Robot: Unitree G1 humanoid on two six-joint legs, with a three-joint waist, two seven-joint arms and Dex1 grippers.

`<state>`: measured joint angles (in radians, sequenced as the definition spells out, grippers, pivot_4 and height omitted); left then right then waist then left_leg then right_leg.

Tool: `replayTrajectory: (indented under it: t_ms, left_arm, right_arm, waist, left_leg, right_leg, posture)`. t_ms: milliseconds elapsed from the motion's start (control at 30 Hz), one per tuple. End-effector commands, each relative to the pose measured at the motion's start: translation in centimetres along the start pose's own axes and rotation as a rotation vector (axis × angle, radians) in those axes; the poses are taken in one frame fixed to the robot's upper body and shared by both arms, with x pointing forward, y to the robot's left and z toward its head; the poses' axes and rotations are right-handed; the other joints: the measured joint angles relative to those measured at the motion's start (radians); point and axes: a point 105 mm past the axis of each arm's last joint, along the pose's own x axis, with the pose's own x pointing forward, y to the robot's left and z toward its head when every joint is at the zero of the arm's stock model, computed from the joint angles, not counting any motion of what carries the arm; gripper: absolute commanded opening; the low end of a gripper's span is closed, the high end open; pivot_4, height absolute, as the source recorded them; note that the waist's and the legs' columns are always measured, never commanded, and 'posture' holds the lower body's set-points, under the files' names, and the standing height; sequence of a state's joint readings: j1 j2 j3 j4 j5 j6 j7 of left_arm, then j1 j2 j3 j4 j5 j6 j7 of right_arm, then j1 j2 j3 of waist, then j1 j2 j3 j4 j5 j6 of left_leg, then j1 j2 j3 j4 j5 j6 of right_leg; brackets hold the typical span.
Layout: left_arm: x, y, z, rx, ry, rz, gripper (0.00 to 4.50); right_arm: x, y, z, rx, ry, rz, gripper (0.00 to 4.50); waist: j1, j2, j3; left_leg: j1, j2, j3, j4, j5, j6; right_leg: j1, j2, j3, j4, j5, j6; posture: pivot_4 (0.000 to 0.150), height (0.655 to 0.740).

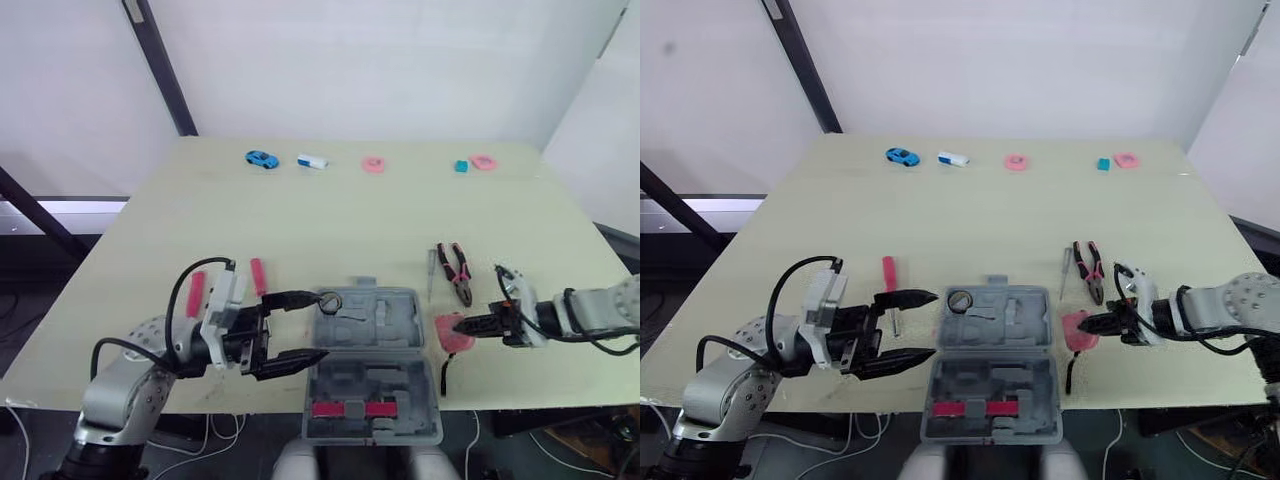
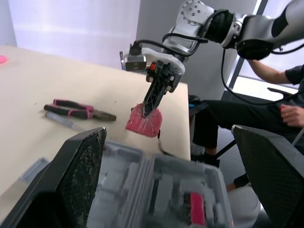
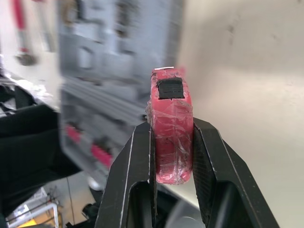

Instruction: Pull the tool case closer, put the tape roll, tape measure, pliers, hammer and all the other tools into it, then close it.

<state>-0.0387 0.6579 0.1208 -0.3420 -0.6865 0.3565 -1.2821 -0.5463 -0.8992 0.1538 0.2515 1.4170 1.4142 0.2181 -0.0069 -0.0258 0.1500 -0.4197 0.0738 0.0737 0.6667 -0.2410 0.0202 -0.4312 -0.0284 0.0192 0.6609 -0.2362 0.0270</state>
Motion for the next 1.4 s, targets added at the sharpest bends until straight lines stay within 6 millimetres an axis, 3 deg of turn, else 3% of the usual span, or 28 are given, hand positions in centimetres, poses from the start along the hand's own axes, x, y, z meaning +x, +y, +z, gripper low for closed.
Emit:
replayTrajectory:
  t_ms: [33,167,200,400,433,567,667,733,900,1233,1400]
  left_arm:
    - [0.0,-0.3,0.4,0.054,0.007,-0.013,4.50]
    - [-0.1,-0.7,0.2,0.042,0.012,-0.020,4.50]
    - [-0.1,-0.8,0.2,0.035,0.013,-0.024,4.50]
    - [-0.1,-0.9,0.1,0.030,0.018,-0.023,4.50]
    - [-0.1,-0.9,0.0,0.029,0.020,-0.023,4.50]
    - [-0.3,-0.8,-0.1,0.023,0.028,-0.019,4.50]
    - [-0.2,-0.5,0.0,0.079,0.027,0.008,4.50]
    - [-0.2,-0.3,0.2,0.116,-0.004,0.038,4.50]
    - [-0.9,-0.4,0.0,0.051,0.014,-0.019,4.50]
    - [-1.7,0.0,-0.3,0.051,0.027,-0.026,4.50]
    - [-1.8,-0.2,-0.4,0.047,0.028,-0.010,4.50]
  right_arm:
    - [0.2,-1.4,0.9,-0.015,-0.011,-0.055,0.46]
    - [0.8,-2.6,1.4,-0.039,-0.007,-0.098,0.46]
    - [1.0,-2.7,1.5,-0.050,-0.001,-0.102,1.49]
    - [-0.1,-3.2,2.0,-0.116,-0.007,-0.134,4.17]
    - [-0.7,-3.0,2.1,-0.127,-0.011,-0.129,4.38]
    - [-3.6,-3.3,1.0,-0.403,0.041,-0.225,4.38]
    - [-5.0,-1.7,1.1,-0.752,-0.040,-0.186,4.38]
    - [-5.4,0.0,0.5,-0.991,-0.071,-0.084,4.38]
    - [-4.8,-0.4,-0.3,-1.354,0.006,-0.026,4.38]
    - [-1.4,-2.4,1.8,-1.556,0.124,0.017,4.38]
    - [0.0,-2.7,1.8,-1.612,0.198,0.069,4.38]
  waist:
    - [0.000,0.000,0.000]
    - [-0.005,0.000,0.000]
    - [-0.007,0.000,0.000]
    - [-0.006,0.001,0.000]
    - [-0.006,0.001,0.000]
    - [0.013,0.005,0.003]
    - [0.013,0.005,0.003]
    - [0.010,0.005,0.003]
    - [-0.004,0.006,0.004]
    - [-0.006,0.005,0.004]
    - [-0.003,0.005,0.004]
  left_leg:
    - [0.000,0.000,0.000,0.000,0.000,0.000]
    - [0.000,0.000,0.000,0.000,0.000,0.000]
    - [0.000,0.000,0.000,0.000,0.000,0.000]
    - [0.000,0.000,0.000,0.000,0.000,0.000]
    - [0.000,0.000,0.000,0.000,0.000,0.000]
    - [-0.001,-0.001,0.001,0.000,0.000,0.000]
    - [-0.001,-0.001,0.000,0.000,0.000,0.000]
    - [-0.001,0.000,0.000,-0.001,0.000,0.000]
    - [0.002,0.000,0.001,0.000,0.000,0.000]
    - [0.003,0.000,0.003,0.000,0.000,0.000]
    - [0.003,0.000,0.003,0.000,0.000,0.000]
  right_leg:
    - [0.000,0.000,0.000,0.000,0.000,0.000]
    - [0.000,0.000,0.000,0.000,0.000,0.000]
    - [0.000,0.000,0.000,0.000,0.000,0.000]
    - [0.000,0.001,0.000,0.000,0.000,0.000]
    - [0.000,0.000,0.000,0.000,0.000,0.000]
    - [-0.001,-0.002,-0.001,0.000,0.000,0.001]
    - [-0.001,-0.002,-0.001,-0.001,-0.002,0.003]
    - [-0.001,-0.001,-0.001,-0.001,-0.003,0.004]
    - [0.000,0.000,0.000,0.001,-0.003,0.005]
    - [0.000,0.000,0.001,0.001,-0.001,0.001]
    - [0.001,0.000,0.001,0.001,-0.001,0.001]
  posture:
    - [0.150,0.7400]
    - [0.150,0.7400]
    - [0.150,0.7400]
    - [0.150,0.7400]
    - [0.150,0.7400]
    - [0.150,0.7400]
    - [0.150,0.7400]
    - [0.150,0.7400]
    - [0.150,0.7400]
    - [0.150,0.7400]
    - [0.150,0.7400]
